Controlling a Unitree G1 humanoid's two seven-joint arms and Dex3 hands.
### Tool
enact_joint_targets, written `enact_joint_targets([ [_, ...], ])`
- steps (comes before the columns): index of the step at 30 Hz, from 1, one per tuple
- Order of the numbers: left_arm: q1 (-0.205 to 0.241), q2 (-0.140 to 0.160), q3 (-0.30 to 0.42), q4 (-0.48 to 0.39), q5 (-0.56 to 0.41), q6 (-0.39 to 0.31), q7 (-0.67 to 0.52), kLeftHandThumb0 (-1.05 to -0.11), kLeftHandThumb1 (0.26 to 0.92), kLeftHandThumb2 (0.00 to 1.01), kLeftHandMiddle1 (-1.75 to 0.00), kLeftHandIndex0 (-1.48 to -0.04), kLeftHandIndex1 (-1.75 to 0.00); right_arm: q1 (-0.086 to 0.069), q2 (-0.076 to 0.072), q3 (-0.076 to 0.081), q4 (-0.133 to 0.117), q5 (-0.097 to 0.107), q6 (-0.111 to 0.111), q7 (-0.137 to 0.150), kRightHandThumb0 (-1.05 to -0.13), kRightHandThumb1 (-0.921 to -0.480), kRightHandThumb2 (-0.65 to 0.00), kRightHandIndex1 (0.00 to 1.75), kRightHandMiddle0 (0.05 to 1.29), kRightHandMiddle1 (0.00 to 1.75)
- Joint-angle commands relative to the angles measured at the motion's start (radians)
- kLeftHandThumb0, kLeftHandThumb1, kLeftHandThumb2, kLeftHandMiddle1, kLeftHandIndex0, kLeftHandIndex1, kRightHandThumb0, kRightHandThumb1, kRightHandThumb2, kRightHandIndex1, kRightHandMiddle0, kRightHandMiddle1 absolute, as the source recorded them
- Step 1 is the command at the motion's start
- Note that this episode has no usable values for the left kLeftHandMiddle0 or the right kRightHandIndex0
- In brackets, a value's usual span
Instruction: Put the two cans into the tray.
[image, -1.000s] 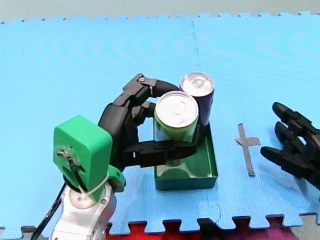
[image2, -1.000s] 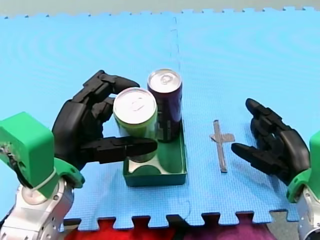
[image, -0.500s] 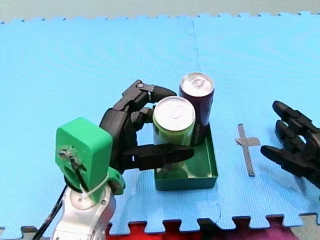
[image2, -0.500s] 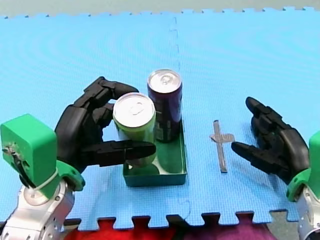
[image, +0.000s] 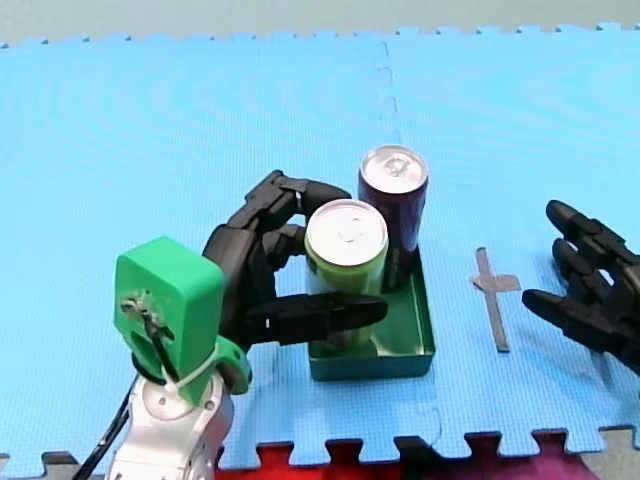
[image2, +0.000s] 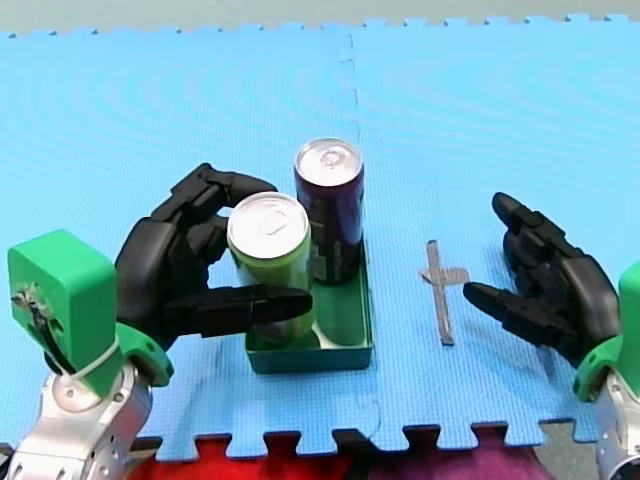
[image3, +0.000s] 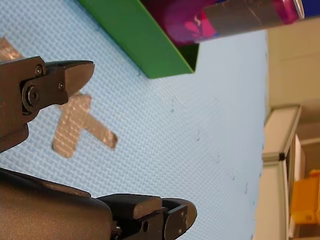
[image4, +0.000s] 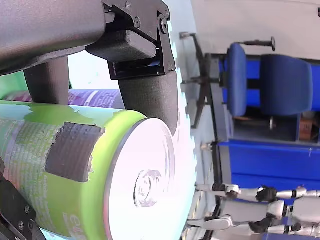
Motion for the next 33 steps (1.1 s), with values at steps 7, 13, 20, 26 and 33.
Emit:
enact_joint_targets([
  [7, -0.004, -0.003, 0.002, 0.003, 0.001, -0.022, 0.003, -0.605, 0.844, 0.0, -1.75, -0.56, -1.75, 0.003, -0.007, -0.002, -0.003, 0.005, -0.005, 0.001, -1.032, -0.921, -0.064, 0.0, 0.25, 0.0],
  [13, -0.003, -0.006, 0.0, 0.012, 0.008, -0.025, 0.007, -0.603, 0.843, 0.0, -1.75, -0.56, -1.75, 0.006, -0.005, -0.002, -0.008, 0.007, -0.005, 0.002, -1.032, -0.921, -0.067, 0.0, 0.25, 0.0],
  [20, -0.001, -0.01, -0.007, 0.007, 0.02, -0.01, 0.019, -0.602, 0.842, 0.0, -1.75, -0.56, -1.75, 0.008, -0.004, -0.003, -0.012, 0.01, -0.005, 0.004, -1.033, -0.921, -0.07, 0.0, 0.25, 0.0],
  [26, -0.01, -0.004, -0.009, 0.027, 0.027, -0.015, 0.015, -0.602, 0.842, 0.0, -1.75, -0.56, -1.75, 0.01, -0.002, -0.001, -0.014, 0.009, -0.008, 0.002, -1.035, -0.921, -0.074, 0.0, 0.25, 0.0],
  [33, -0.018, 0.002, -0.015, 0.053, 0.043, -0.024, 0.007, -0.604, 0.843, 0.0, -1.75, -0.57, -1.75, 0.01, -0.001, 0.0, -0.015, 0.008, -0.009, 0.0, -1.036, -0.921, -0.078, 0.0, 0.25, 0.0],
])
